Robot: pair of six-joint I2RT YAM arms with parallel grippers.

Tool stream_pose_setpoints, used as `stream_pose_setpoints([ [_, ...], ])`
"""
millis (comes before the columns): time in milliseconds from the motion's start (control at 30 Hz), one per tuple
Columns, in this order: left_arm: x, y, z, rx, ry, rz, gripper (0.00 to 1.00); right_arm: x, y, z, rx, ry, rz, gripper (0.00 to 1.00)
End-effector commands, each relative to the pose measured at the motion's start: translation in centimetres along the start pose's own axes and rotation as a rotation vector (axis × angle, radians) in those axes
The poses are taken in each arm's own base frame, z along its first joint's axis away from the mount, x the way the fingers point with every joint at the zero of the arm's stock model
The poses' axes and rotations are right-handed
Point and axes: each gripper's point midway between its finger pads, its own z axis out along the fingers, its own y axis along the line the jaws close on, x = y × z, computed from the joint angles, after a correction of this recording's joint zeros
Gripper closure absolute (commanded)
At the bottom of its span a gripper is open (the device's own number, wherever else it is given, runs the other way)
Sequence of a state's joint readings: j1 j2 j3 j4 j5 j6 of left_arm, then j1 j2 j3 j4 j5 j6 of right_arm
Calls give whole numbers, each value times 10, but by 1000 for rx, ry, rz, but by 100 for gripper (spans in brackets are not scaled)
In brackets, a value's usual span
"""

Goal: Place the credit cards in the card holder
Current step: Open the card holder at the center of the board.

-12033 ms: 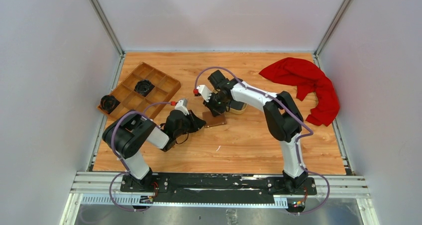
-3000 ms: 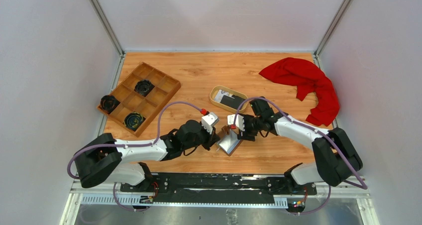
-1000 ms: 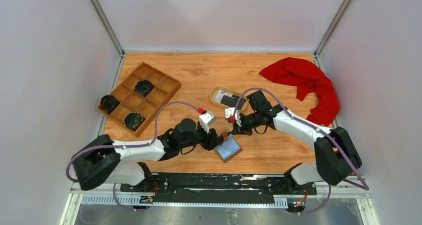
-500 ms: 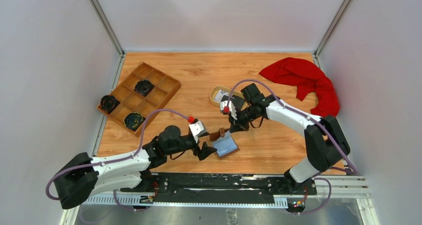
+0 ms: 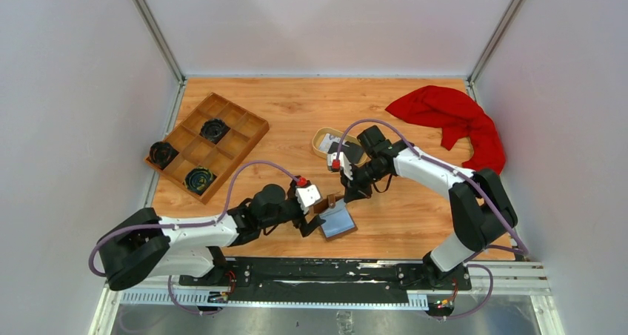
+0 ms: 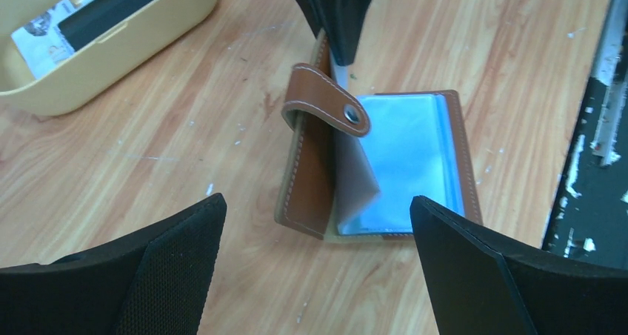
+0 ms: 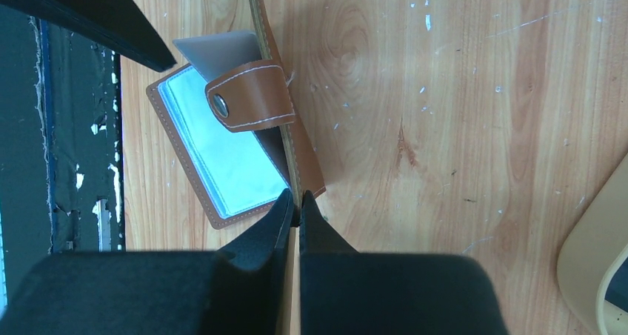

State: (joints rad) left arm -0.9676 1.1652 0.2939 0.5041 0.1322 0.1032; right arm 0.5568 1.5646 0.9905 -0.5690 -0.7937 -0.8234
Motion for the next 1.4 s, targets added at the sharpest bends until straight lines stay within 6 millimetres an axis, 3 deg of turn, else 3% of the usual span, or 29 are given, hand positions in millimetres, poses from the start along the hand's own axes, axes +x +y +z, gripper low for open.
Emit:
stream_pose_setpoints([
  [0, -19, 17, 9, -73, -36, 70, 0, -5, 10, 1, -43, -9, 14, 100],
  [267, -7, 16, 28, -58, 3, 52, 0, -5, 12, 1, -51, -10, 5, 100],
  [333, -5, 17, 29, -61, 0, 49, 5, -5, 12, 1, -49, -9, -2, 100],
  [367, -6, 18, 29, -62, -9, 42, 13, -5, 12, 1, -50, -10, -1, 100],
  [433, -7, 20, 29, -55, -26, 8, 49, -5, 13, 1, -53, -10, -2, 100],
  [467, -8, 22, 29, -54, -33, -8, 61, -4, 13, 1, -54, -9, -1, 100],
  [667, -13, 11, 31, 11, -66, -86, 98, -5, 12, 0, -50, -8, -3, 99],
  [700, -13, 9, 32, 21, -67, -101, 100, -5, 12, 0, -48, -8, 0, 95],
  [833, -2, 3, 33, 31, -39, -177, 100, -9, 5, -7, 2, 8, 11, 54],
  [933, 9, 5, 30, -10, -25, -256, 100, -11, -3, -21, 61, 7, 7, 42],
  [1167, 36, 31, 12, -249, -12, -522, 100, -15, -13, -60, 149, -94, 21, 40],
  [1267, 36, 38, 10, -309, -34, -602, 100, -25, 1, -56, 74, -177, 12, 42],
  [1367, 30, 42, 11, -348, -57, -610, 100, -35, 17, -38, -21, -227, 25, 50],
])
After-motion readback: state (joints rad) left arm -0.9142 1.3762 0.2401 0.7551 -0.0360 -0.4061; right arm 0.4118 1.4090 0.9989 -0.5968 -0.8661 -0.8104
